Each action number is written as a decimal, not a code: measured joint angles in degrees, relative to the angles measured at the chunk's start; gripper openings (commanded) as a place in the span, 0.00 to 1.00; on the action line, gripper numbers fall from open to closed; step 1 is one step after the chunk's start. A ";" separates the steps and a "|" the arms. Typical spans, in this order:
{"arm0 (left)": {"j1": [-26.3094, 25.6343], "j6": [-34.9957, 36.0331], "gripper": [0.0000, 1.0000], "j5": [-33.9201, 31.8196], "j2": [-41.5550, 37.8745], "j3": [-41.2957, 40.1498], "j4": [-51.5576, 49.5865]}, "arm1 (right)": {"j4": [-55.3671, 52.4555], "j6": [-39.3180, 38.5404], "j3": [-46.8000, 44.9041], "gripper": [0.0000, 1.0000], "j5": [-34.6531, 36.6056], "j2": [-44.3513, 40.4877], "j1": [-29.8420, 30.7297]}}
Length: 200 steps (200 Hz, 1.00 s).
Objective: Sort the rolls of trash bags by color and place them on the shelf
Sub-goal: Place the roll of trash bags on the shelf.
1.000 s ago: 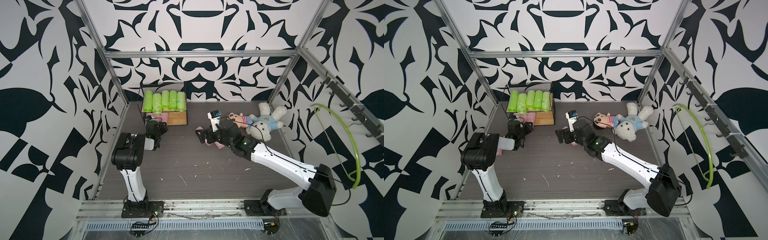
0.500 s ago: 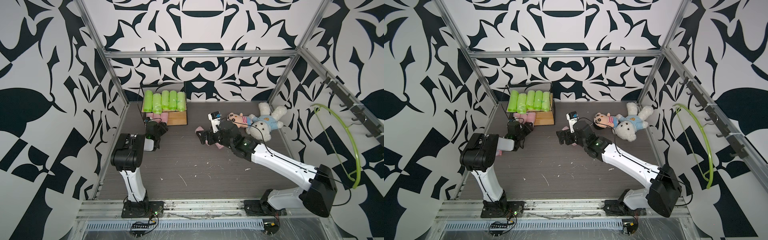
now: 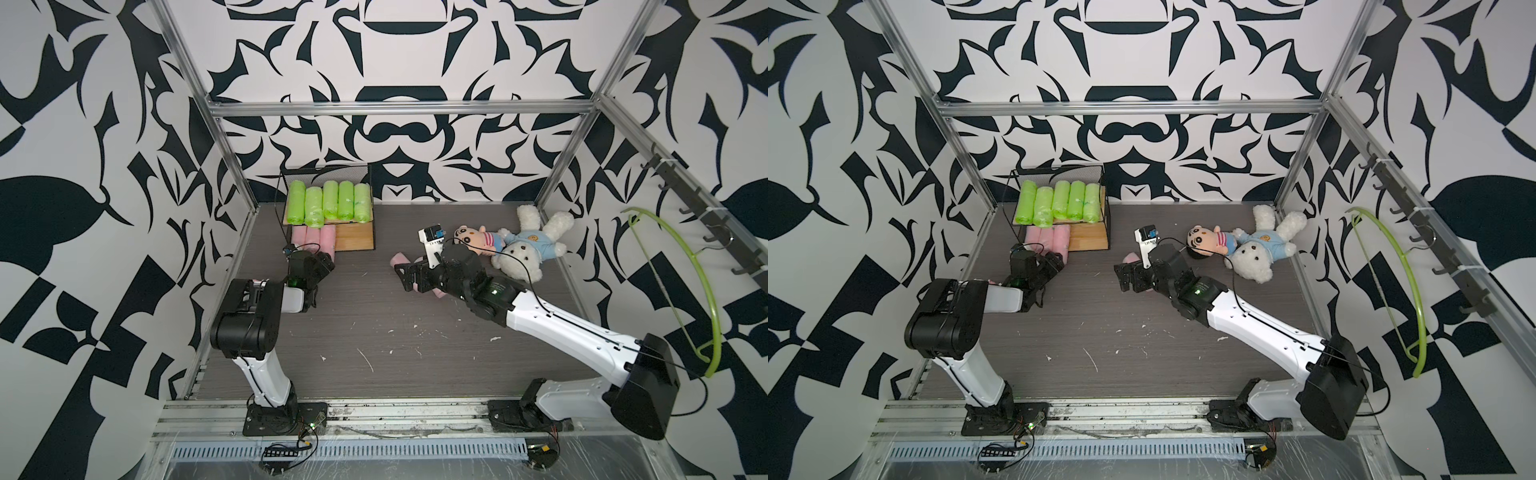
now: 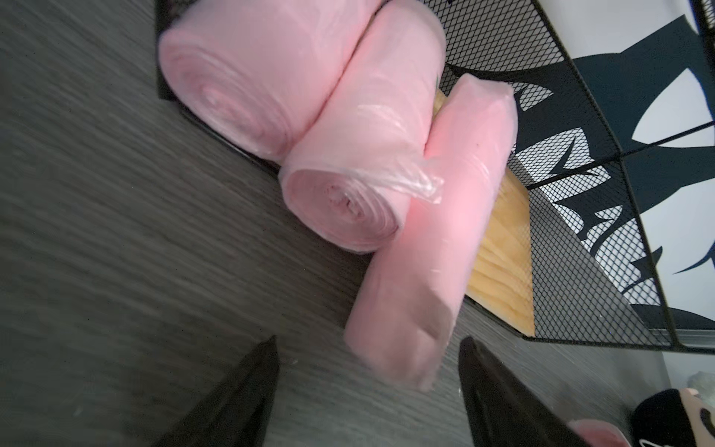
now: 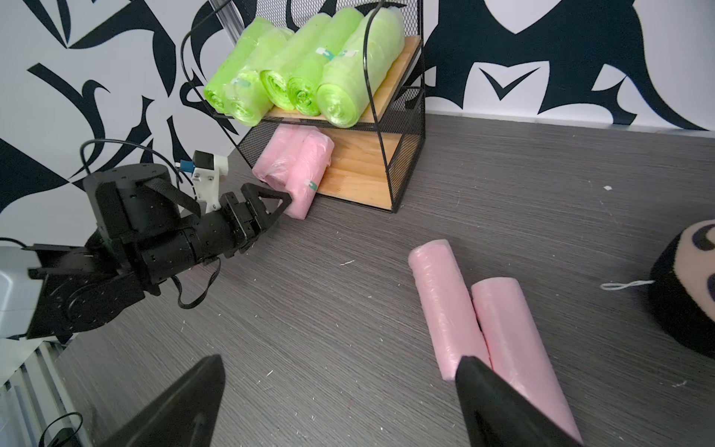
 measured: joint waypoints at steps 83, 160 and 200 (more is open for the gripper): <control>-0.09 -4.59 0.55 9.20 -7.74 -4.79 -6.56 | 0.31 -0.13 -0.20 0.99 0.15 0.59 0.61; -0.22 -6.56 0.43 12.50 1.75 1.97 -4.20 | 0.42 -1.38 -0.20 0.99 0.52 2.49 0.61; -0.22 -6.32 0.41 12.07 3.48 6.51 -4.39 | 0.22 -1.77 -0.20 0.99 1.11 2.49 0.61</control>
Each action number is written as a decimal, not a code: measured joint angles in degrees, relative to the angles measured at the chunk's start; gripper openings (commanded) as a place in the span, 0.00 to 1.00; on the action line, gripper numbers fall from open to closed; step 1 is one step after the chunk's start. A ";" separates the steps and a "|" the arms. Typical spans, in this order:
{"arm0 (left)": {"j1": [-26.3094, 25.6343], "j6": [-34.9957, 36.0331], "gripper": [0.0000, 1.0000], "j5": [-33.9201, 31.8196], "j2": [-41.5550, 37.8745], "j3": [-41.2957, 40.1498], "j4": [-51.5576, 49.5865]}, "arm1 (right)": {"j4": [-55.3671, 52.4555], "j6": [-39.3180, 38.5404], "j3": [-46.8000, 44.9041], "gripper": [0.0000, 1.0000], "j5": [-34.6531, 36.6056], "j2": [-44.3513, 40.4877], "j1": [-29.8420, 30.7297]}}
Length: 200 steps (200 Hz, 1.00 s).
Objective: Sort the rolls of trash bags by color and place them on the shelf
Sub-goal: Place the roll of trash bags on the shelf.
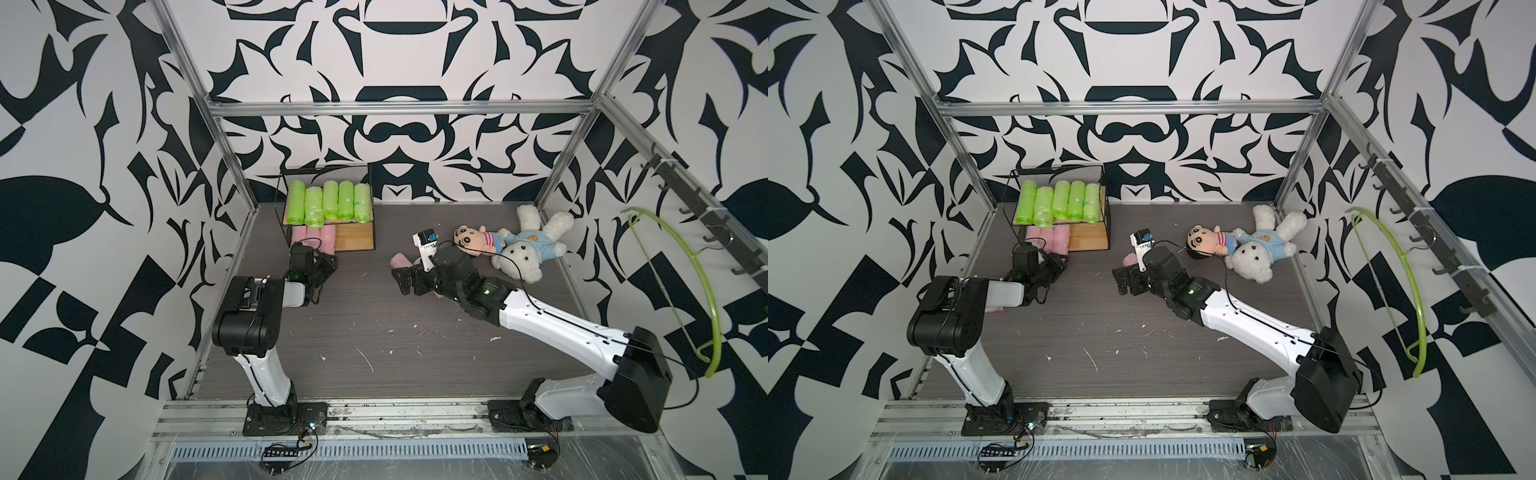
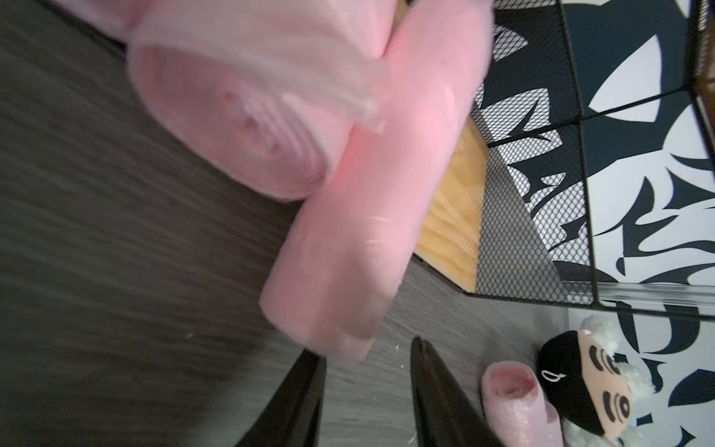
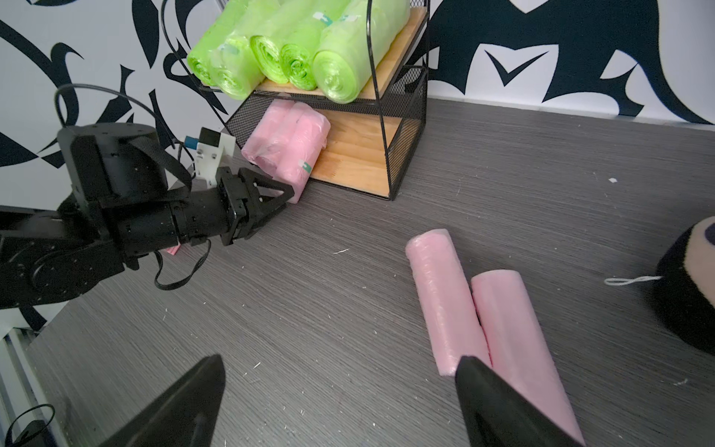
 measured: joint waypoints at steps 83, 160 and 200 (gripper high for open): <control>0.17 1.16 0.46 -1.01 5.55 7.61 -0.37 | -1.99 -1.01 0.00 0.99 2.10 -0.04 0.00; 0.15 -1.97 0.62 1.29 0.94 1.70 1.16 | -6.08 -4.35 -0.11 0.98 -0.81 1.60 -4.52; -2.01 -4.09 0.67 4.00 -9.70 -4.83 -1.57 | -9.60 -9.57 4.57 0.92 -3.15 11.65 -9.18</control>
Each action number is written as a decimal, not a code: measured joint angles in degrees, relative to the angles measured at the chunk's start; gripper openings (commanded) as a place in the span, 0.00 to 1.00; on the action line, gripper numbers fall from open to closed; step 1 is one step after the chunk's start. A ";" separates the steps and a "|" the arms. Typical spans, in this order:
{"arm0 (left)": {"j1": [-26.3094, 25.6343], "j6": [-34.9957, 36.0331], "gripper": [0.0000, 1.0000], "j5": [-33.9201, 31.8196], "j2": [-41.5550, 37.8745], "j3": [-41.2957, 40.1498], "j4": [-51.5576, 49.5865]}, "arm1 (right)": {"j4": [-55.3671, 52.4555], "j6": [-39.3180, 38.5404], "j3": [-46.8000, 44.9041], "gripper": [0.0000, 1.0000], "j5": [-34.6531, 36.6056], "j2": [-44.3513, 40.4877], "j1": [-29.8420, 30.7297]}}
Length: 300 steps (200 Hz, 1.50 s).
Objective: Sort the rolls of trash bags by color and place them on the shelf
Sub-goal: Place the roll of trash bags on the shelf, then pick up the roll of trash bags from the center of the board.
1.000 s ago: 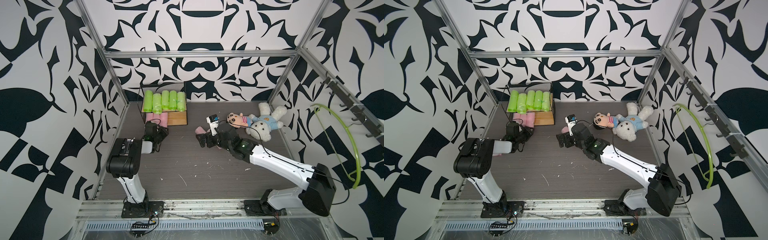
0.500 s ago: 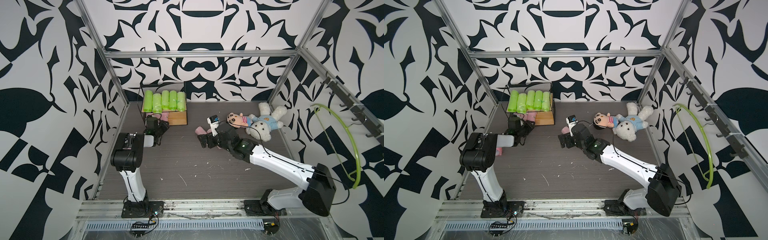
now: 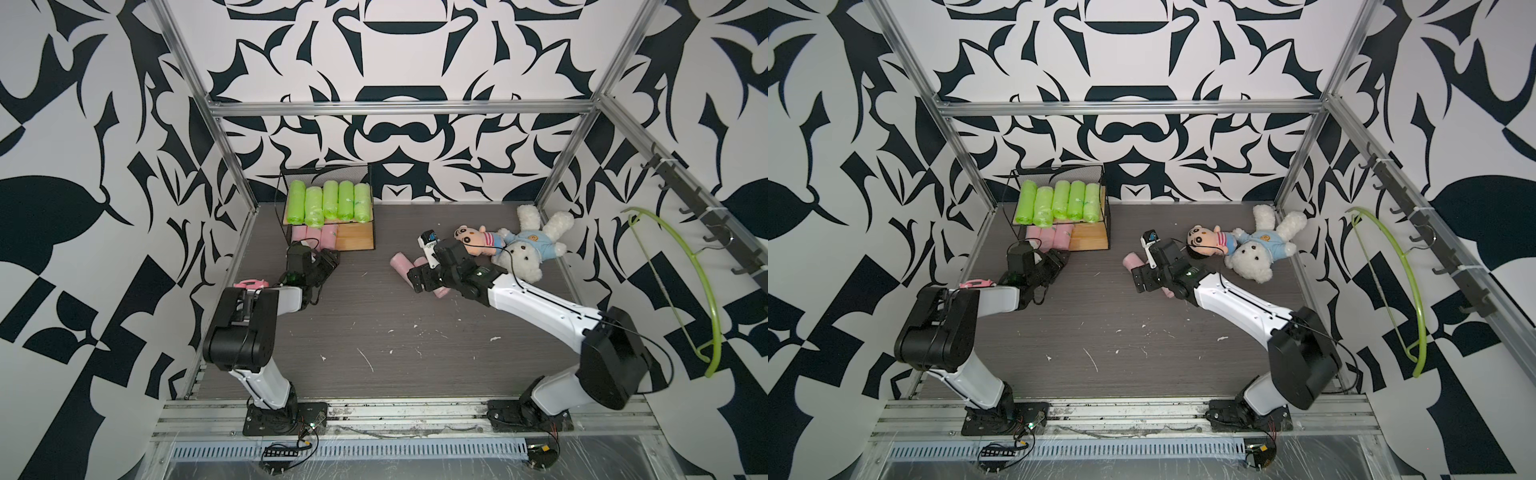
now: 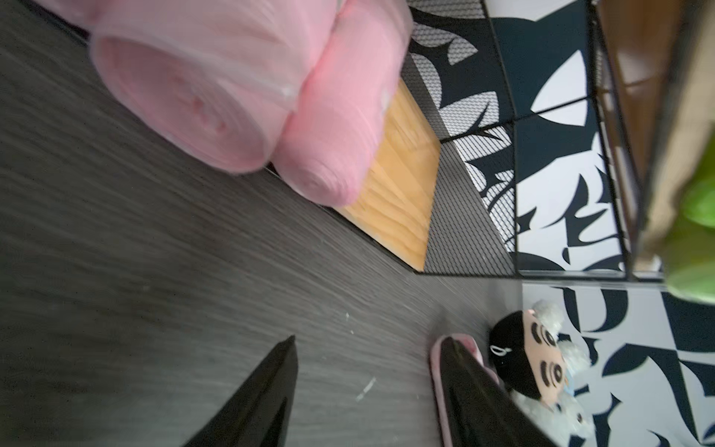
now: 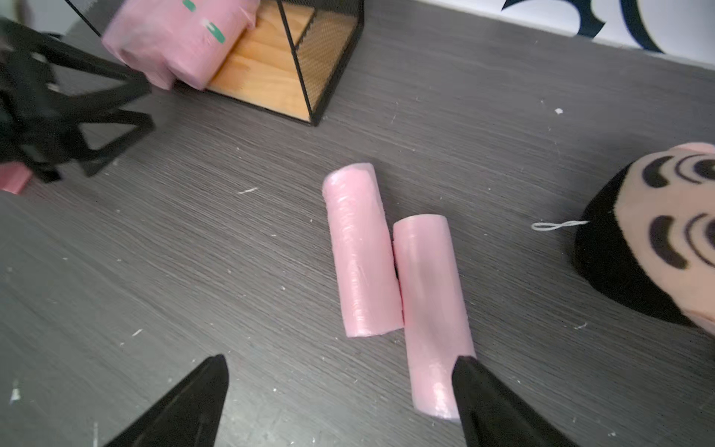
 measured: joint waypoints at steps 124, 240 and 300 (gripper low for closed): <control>-5.66 11.98 0.73 1.68 -18.67 0.26 -25.92 | -9.53 -13.05 26.86 0.76 0.31 31.32 -0.70; -5.66 13.73 0.75 4.04 -25.49 -0.72 -26.01 | -6.16 -11.47 26.01 0.40 0.46 31.36 0.31; -7.41 5.64 0.83 10.54 -27.96 -6.97 -13.60 | 12.76 9.11 7.23 0.39 -8.35 4.83 0.20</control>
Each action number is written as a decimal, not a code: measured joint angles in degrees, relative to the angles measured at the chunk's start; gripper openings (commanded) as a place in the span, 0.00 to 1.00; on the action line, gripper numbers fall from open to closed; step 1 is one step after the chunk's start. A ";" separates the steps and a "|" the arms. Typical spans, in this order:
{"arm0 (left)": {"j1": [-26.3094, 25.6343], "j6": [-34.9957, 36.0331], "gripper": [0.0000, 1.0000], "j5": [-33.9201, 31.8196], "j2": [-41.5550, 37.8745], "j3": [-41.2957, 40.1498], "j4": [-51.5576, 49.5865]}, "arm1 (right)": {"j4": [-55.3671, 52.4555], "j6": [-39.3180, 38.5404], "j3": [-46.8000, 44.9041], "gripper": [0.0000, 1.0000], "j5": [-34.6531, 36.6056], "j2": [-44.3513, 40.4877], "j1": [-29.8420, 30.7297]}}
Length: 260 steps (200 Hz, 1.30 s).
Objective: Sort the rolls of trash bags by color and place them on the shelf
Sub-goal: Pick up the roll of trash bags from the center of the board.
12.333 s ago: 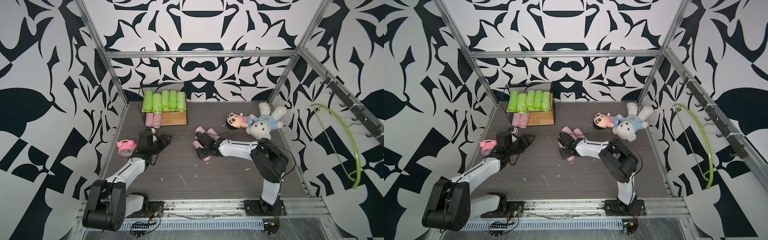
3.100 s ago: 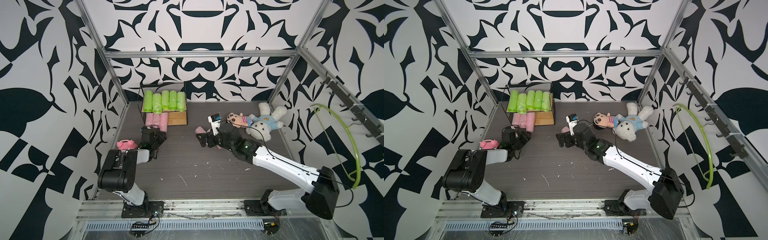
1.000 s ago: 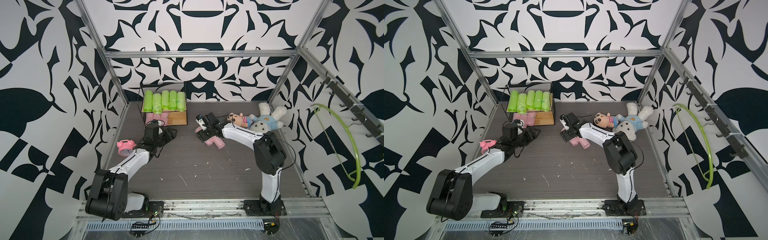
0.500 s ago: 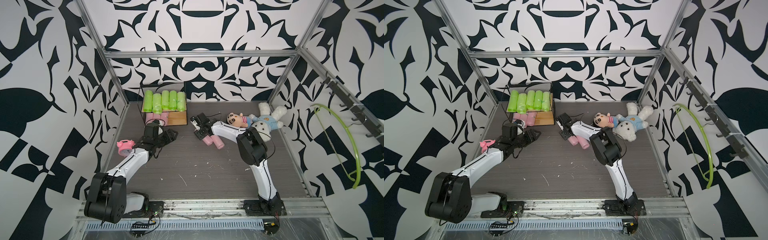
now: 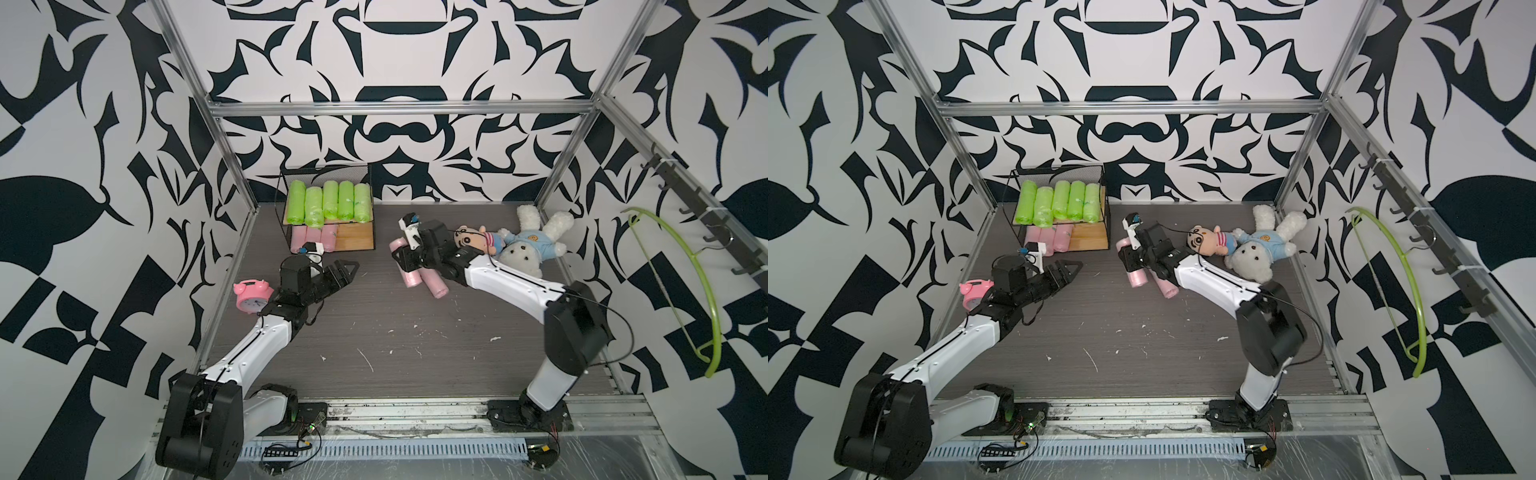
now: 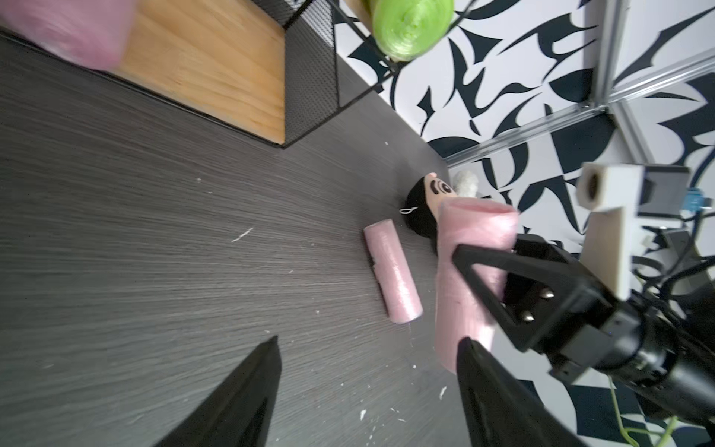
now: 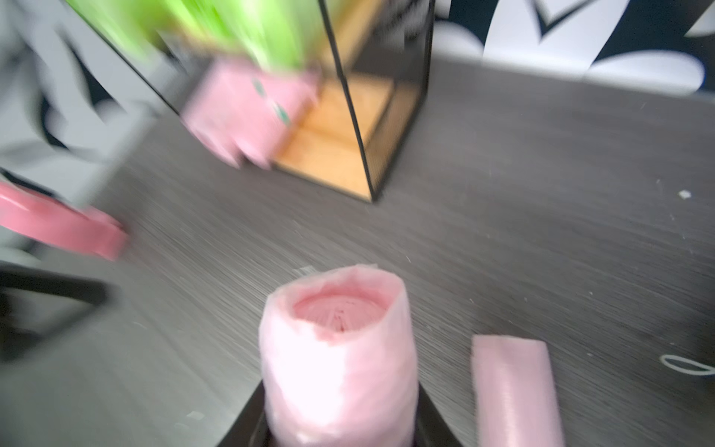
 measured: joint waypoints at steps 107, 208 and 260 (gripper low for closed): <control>-14.25 -13.84 0.93 3.96 1.31 -0.87 27.32 | 24.26 29.44 -12.68 0.38 10.47 -13.05 7.39; -16.24 -19.41 0.48 4.22 6.43 -0.83 39.50 | 35.47 36.70 -15.85 0.38 14.86 -13.11 8.22; -16.24 -21.90 0.14 5.31 12.20 -0.26 47.98 | 36.61 36.94 -16.31 0.55 16.74 -13.09 7.61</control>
